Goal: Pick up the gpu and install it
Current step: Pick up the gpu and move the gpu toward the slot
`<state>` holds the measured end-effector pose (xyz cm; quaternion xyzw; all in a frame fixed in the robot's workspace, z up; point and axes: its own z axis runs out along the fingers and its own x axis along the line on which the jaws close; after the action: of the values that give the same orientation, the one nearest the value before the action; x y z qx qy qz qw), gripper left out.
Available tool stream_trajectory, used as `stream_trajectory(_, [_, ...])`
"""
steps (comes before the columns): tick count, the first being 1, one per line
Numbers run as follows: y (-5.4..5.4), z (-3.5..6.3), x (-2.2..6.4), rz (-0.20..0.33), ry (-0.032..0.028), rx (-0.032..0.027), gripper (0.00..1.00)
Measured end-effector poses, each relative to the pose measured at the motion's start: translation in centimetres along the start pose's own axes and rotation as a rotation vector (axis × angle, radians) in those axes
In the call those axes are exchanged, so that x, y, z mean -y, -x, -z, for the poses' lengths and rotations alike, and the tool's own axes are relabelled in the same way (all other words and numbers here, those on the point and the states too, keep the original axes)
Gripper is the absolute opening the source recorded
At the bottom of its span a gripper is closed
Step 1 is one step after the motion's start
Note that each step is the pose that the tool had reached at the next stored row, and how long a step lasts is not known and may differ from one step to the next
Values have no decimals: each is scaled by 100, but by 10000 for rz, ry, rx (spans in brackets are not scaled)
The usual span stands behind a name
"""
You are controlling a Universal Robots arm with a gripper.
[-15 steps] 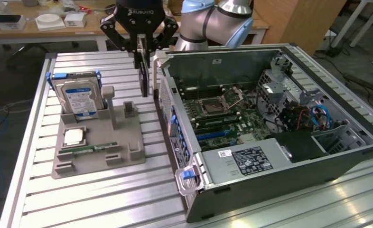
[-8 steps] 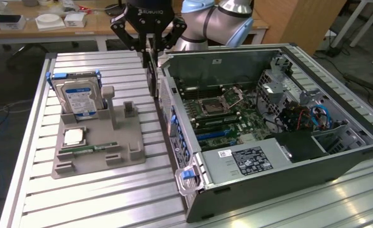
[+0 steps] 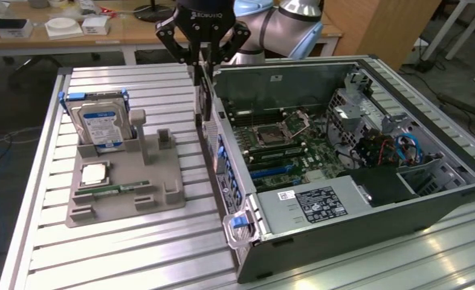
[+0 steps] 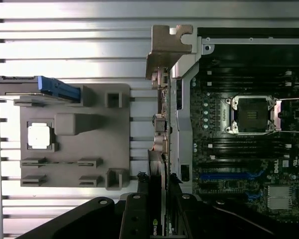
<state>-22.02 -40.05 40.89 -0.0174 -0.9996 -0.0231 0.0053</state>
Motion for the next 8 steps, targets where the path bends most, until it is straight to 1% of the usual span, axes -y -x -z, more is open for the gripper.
stream_trajectory(3, [54, 1, -2, -23, -6, -19, 26])
stream_trajectory(4, [67, 2, -2, -42, -26, -28, 26])
stream_trajectory(6, [92, 3, -3, -96, -114, -38, 26])
stream_trajectory(8, [114, 6, -4, -157, -226, -51, 26])
